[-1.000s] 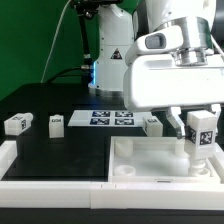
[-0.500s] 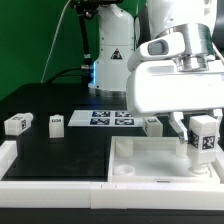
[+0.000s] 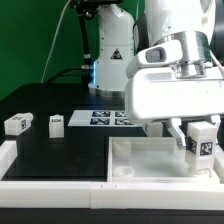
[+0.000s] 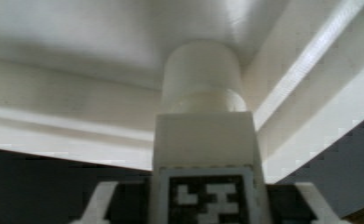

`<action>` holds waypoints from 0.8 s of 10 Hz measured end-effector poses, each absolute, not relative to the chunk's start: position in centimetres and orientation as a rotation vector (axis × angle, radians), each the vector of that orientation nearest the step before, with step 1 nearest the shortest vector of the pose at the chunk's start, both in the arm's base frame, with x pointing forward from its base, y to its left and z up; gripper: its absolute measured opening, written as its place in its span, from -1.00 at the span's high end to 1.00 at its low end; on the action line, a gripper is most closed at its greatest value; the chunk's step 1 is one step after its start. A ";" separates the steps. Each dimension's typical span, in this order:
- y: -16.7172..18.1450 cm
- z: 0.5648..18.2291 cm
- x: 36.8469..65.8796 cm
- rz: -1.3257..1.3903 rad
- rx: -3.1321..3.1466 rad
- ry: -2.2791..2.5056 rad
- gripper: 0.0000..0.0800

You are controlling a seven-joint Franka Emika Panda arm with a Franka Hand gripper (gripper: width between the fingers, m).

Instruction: Assemble one leg

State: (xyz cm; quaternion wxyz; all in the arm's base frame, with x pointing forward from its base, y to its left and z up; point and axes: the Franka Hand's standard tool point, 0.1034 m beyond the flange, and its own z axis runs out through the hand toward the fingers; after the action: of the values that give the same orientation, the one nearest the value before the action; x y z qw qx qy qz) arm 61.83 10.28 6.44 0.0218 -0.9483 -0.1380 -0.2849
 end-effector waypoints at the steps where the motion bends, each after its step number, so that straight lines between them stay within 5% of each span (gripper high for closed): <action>1: 10.3 6.4 61.9 -0.885 -2.938 -0.426 0.28; 3: 10.3 6.4 61.9 -0.884 -2.938 -0.426 0.28; 5: 10.3 6.4 61.9 -0.884 -2.938 -0.426 -0.43; 8: 10.3 6.4 61.9 -0.884 -2.938 -0.425 -0.61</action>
Offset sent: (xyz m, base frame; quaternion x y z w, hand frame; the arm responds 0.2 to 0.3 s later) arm 0.0000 0.0000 0.0000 0.0000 0.0000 0.0000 1.0000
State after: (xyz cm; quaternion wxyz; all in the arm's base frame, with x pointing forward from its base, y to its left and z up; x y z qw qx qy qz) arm 61.90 10.25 6.43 0.0220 -0.9483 -0.1373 -0.2854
